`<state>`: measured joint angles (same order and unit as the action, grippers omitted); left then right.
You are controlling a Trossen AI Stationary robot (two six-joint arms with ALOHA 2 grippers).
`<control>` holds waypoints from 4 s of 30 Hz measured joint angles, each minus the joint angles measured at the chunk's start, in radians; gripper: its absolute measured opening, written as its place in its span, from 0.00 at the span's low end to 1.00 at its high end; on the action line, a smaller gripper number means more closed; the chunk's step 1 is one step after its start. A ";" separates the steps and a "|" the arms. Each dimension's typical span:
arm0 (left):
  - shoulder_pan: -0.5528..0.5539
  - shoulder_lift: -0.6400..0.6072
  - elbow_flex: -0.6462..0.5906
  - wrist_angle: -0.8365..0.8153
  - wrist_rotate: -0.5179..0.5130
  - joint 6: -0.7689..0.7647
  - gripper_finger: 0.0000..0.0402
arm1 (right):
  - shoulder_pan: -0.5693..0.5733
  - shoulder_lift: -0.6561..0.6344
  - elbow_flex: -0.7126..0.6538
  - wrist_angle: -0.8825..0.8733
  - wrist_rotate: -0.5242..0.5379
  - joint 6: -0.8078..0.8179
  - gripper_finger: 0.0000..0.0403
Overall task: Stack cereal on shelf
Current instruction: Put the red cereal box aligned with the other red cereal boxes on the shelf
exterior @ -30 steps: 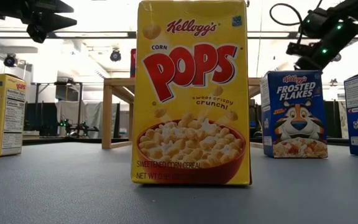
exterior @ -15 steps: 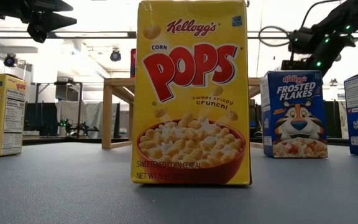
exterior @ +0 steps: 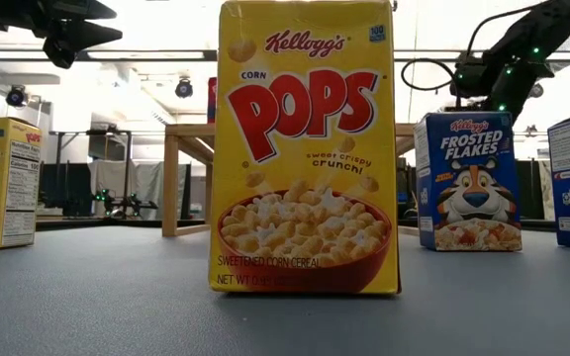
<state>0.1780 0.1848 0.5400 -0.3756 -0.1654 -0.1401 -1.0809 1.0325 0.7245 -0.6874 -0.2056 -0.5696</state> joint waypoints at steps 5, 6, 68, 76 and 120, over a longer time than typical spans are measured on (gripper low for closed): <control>0.000 0.000 0.000 0.000 0.000 0.000 0.45 | 0.000 -0.004 0.024 -0.042 0.000 0.001 0.42; 0.000 0.000 0.000 0.000 0.000 0.000 0.45 | 0.000 -0.004 0.025 -0.042 0.001 0.004 0.39; 0.000 0.431 0.120 0.177 0.026 0.016 0.79 | 0.573 0.122 0.525 0.314 -0.367 0.320 0.33; 0.000 0.607 0.207 0.185 0.026 0.011 0.79 | 0.657 0.291 0.638 0.319 -0.288 0.299 0.33; 0.000 1.188 0.629 0.021 0.130 0.104 0.74 | 0.751 0.458 0.735 0.325 -0.264 0.297 0.33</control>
<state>0.1776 1.3728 1.1687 -0.3545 -0.0355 -0.0366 -0.3302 1.4908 1.4597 -0.3626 -0.4695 -0.2723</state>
